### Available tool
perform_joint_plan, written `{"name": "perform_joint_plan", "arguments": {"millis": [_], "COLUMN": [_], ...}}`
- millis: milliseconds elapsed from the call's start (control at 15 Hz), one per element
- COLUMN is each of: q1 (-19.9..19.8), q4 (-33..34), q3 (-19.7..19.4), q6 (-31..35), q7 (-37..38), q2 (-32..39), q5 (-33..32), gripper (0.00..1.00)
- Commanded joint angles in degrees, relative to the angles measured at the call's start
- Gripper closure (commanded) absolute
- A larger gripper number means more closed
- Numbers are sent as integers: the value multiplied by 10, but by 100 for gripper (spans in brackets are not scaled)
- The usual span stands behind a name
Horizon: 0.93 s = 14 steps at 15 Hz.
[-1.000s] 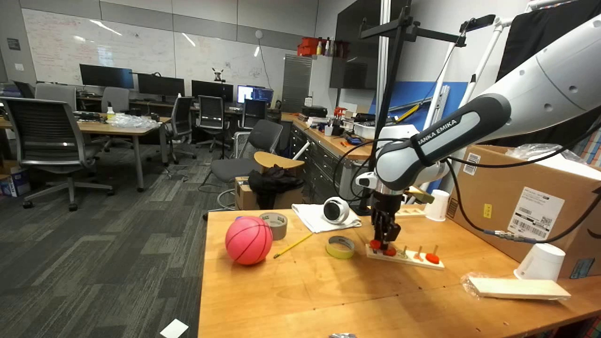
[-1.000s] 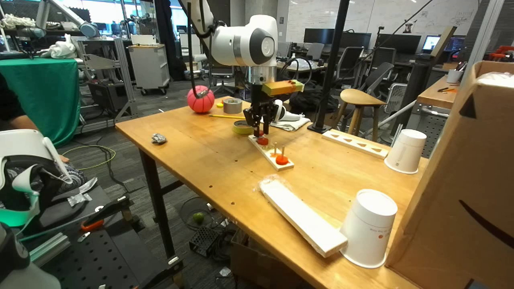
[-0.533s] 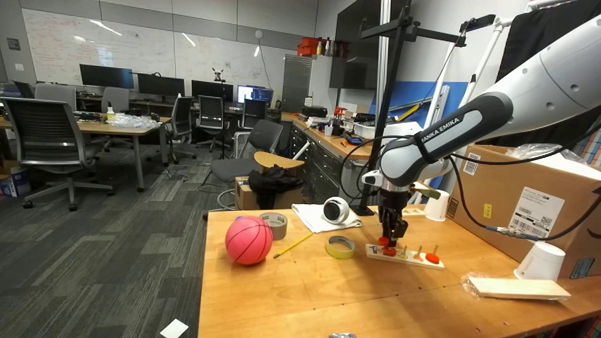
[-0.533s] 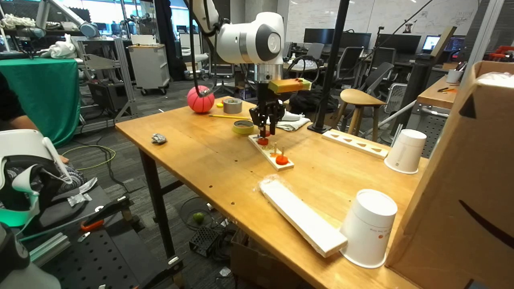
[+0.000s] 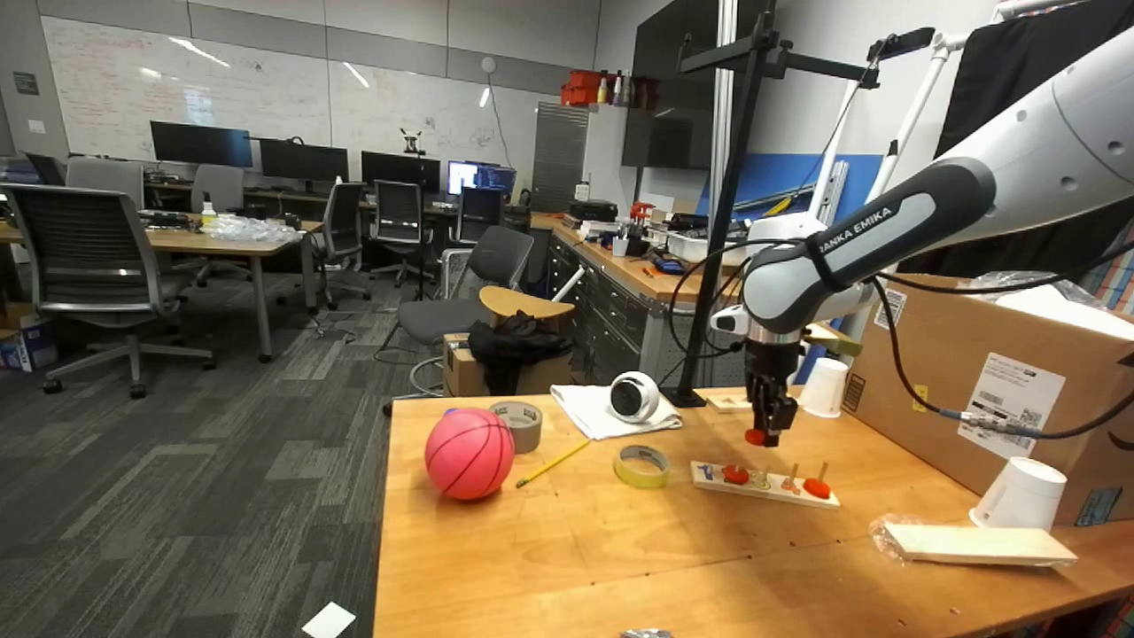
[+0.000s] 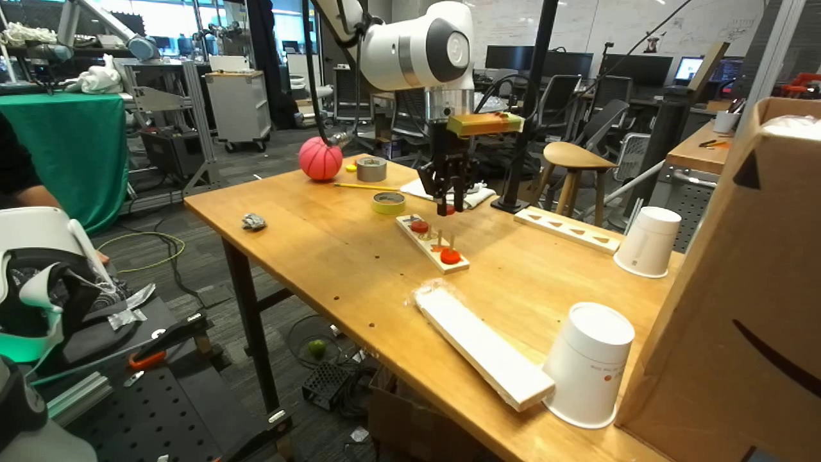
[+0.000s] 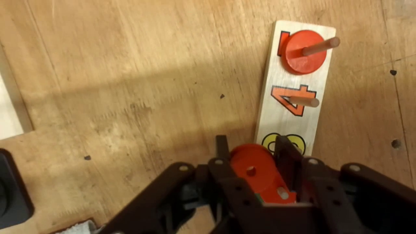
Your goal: Move one right block to the first right position, then the left block, then the remaining block to the first right position
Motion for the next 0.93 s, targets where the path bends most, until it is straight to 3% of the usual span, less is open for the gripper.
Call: {"name": "perform_joint_plan", "arguments": {"millis": [0,867], "q1": [-3,-31], "q4": [-18,-115], "q3": [-8,-18], "q6": [-13,-25], "q7": [34,112], "q2": [-41,-106], "q5": [-16,-9], "gripper": [75,75]}}
